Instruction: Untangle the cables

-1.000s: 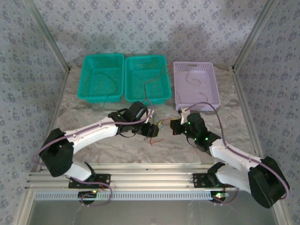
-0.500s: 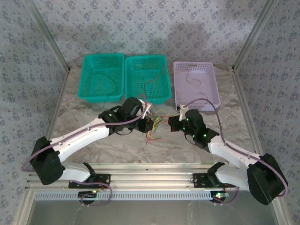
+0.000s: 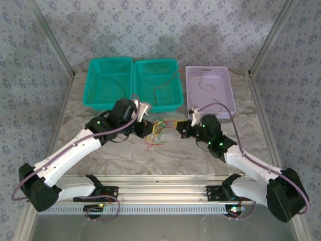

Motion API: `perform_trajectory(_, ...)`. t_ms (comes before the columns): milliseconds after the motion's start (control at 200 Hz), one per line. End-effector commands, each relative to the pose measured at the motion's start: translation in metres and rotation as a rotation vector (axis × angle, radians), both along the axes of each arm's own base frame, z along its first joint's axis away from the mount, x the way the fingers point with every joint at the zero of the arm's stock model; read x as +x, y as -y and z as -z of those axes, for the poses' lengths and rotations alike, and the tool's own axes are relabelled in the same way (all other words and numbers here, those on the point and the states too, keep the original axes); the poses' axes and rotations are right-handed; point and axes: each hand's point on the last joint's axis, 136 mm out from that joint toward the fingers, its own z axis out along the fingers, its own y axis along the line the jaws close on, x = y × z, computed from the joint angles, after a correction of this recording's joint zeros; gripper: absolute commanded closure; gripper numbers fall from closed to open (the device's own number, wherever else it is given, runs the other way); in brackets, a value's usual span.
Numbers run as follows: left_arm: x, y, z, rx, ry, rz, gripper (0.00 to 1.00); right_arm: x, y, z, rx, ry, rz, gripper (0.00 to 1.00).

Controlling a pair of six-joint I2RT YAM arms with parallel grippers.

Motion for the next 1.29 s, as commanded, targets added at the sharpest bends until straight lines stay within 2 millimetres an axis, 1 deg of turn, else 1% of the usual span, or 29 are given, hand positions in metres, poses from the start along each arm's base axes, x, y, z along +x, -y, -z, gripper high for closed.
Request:
perform_trajectory(0,-0.010,-0.055,-0.026,0.057,0.030,-0.117,0.92,0.022,0.123,0.093,-0.313,-0.237,0.530,1.00)
perform_trajectory(40,-0.011,-0.055,-0.026,0.049,0.025,-0.113,0.85,0.022,0.124,0.091,-0.308,-0.231,0.538,1.00)
perform_trajectory(115,-0.014,-0.054,-0.024,0.040,0.010,-0.102,0.77,0.022,0.122,0.086,-0.275,-0.213,0.531,1.00)
perform_trajectory(135,-0.014,-0.053,-0.024,0.037,0.007,-0.101,0.74,0.022,0.119,0.084,-0.261,-0.204,0.524,1.00)
perform_trajectory(180,-0.016,-0.051,-0.023,0.021,-0.003,-0.091,0.62,0.021,0.113,0.080,-0.232,-0.187,0.496,1.00)
perform_trajectory(265,-0.020,-0.043,-0.022,-0.024,-0.017,-0.062,0.59,0.019,0.100,0.071,-0.194,-0.140,0.441,1.00)
perform_trajectory(355,-0.020,-0.042,-0.019,-0.028,-0.024,-0.059,0.58,0.017,0.092,0.061,-0.175,-0.096,0.403,1.00)
perform_trajectory(395,-0.021,-0.041,-0.018,-0.031,-0.028,-0.055,0.52,0.015,0.089,0.057,-0.172,-0.082,0.385,1.00)
perform_trajectory(445,-0.023,-0.037,-0.016,-0.051,-0.045,-0.036,0.37,0.013,0.086,0.050,-0.155,-0.059,0.365,1.00)
perform_trajectory(460,-0.024,-0.035,-0.015,-0.060,-0.054,-0.032,0.35,0.012,0.085,0.049,-0.147,-0.052,0.359,1.00)
perform_trajectory(500,-0.028,-0.032,-0.009,-0.074,-0.087,-0.023,0.32,0.011,0.083,0.042,-0.126,-0.032,0.348,1.00)
perform_trajectory(520,-0.026,-0.028,-0.010,-0.097,-0.084,-0.018,0.30,0.010,0.083,0.040,-0.119,-0.024,0.344,1.00)
perform_trajectory(635,-0.028,-0.020,0.016,-0.117,-0.155,-0.018,0.22,0.007,0.076,0.026,-0.074,0.018,0.305,1.00)
perform_trajectory(720,-0.030,-0.013,0.035,-0.117,-0.192,-0.016,0.19,0.005,0.071,0.020,-0.058,0.029,0.270,1.00)
perform_trajectory(829,-0.033,-0.002,0.055,-0.099,-0.218,-0.011,0.19,0.003,0.064,0.014,-0.036,0.038,0.235,1.00)
perform_trajectory(899,-0.034,0.008,0.065,-0.086,-0.225,-0.008,0.18,0.002,0.061,0.008,-0.020,0.048,0.217,1.00)
perform_trajectory(974,-0.032,0.013,0.075,-0.061,-0.225,-0.019,0.17,0.001,0.058,0.001,-0.001,0.060,0.203,1.00)
perform_trajectory(1094,-0.026,0.024,0.089,-0.086,-0.248,-0.033,0.17,-0.001,0.056,-0.008,0.017,0.069,0.187,1.00)
perform_trajectory(1174,-0.025,0.032,0.098,-0.079,-0.263,-0.022,0.19,-0.002,0.055,-0.013,0.022,0.074,0.185,1.00)
perform_trajectory(1289,-0.027,0.041,0.108,-0.052,-0.258,-0.007,0.27,-0.004,0.055,-0.016,0.027,0.076,0.179,1.00)
